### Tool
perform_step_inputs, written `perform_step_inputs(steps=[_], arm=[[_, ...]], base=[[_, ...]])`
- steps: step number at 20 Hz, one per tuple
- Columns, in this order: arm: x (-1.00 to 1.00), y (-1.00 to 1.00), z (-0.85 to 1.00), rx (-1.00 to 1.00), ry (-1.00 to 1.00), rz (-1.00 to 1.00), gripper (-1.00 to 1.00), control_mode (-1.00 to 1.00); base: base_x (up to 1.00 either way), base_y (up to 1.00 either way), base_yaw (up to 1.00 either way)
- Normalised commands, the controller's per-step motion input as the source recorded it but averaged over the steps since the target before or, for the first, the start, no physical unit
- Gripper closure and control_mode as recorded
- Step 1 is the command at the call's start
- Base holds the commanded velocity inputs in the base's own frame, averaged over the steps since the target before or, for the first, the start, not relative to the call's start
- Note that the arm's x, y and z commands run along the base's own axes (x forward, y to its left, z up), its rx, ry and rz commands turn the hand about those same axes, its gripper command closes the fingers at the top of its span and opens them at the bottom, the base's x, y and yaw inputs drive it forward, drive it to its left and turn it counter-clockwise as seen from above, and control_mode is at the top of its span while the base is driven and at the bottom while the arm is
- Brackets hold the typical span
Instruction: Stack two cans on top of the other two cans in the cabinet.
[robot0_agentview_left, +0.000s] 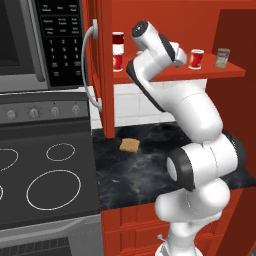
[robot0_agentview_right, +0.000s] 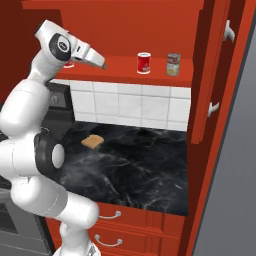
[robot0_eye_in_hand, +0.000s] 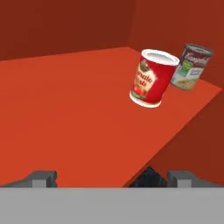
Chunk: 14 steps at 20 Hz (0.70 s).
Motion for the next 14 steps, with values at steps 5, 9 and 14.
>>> perform_step_inputs(steps=[5,9,14], arm=[[-0.15,-0.43,-0.08,0.00,-0.11,-0.13,-1.00,-1.00],[-0.09,-0.36,-0.18,0.00,-0.26,-0.03,-1.00,-1.00],[-0.12,-0.34,-0.07,0.00,-0.27,0.00,-1.00,-1.00]], base=[[0.00,0.00,0.00],[0.00,0.00,0.00],[0.00,0.00,0.00]])
